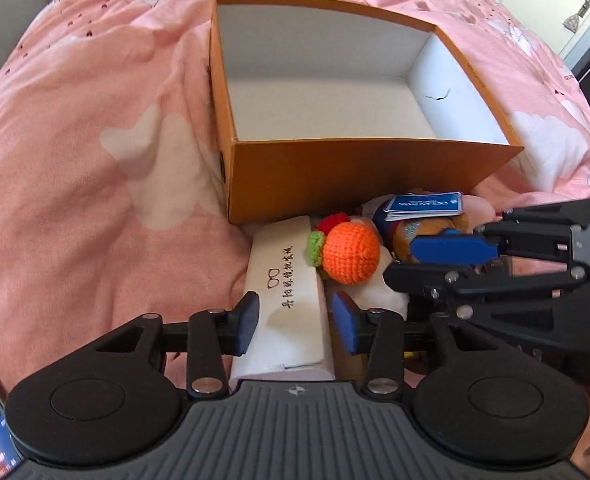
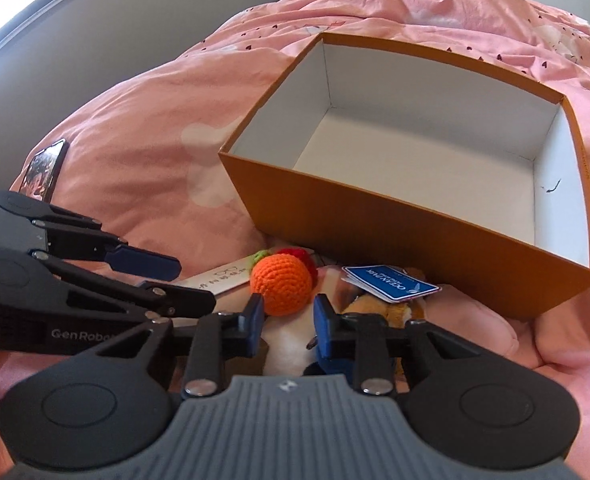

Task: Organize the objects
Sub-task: 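Move the left tool to the white glasses case and grasp it, then lift the glasses case with the left tool while the right tool grasps the gold cube box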

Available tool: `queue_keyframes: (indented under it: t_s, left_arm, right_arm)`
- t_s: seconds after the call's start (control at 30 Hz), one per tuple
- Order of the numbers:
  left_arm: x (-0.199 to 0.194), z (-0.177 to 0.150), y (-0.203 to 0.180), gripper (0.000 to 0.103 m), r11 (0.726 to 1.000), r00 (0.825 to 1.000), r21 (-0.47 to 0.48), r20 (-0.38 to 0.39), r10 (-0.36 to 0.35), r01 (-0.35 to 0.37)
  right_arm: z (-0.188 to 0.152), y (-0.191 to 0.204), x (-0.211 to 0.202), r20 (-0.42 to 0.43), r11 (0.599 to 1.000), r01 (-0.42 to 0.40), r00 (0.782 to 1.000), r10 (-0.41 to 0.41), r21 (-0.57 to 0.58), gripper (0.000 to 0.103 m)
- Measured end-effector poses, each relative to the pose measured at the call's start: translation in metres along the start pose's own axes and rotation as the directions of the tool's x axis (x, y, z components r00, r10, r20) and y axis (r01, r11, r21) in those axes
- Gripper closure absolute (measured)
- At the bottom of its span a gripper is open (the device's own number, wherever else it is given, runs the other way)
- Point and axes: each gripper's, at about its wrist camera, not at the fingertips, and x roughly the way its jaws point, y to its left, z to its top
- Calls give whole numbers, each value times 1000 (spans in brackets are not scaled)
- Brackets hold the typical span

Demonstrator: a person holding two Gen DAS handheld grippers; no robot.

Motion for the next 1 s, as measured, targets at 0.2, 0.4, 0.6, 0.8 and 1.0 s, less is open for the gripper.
queue_keyframes:
  t_s: [0.2,0.4,0.6,0.8,1.0]
  left_arm:
    - [21,17,17,41,999,993,-33,-110,-34,30]
    - [40,29,36,36,991,973,-91,-201,-115,98]
    - [57,37,51,33,973,946,-175,-261,-193,150]
    - [75,40,46,31,977,929,-156,-318,-191,148]
    - [77,40,42,34,978,926,-153,-329,-184,140]
  right_arm:
    - [8,-3,19,-63,1000,-28,998,28,0,74]
    - [19,-7,27,-73,999,-37,997,36,-21,64]
    - [28,-10,36,-84,996,-82,993,78,-47,58]
    - [29,-11,41,-105,993,-89,991,81,-75,56]
    - [25,-9,41,-123,990,-71,991,56,-122,56]
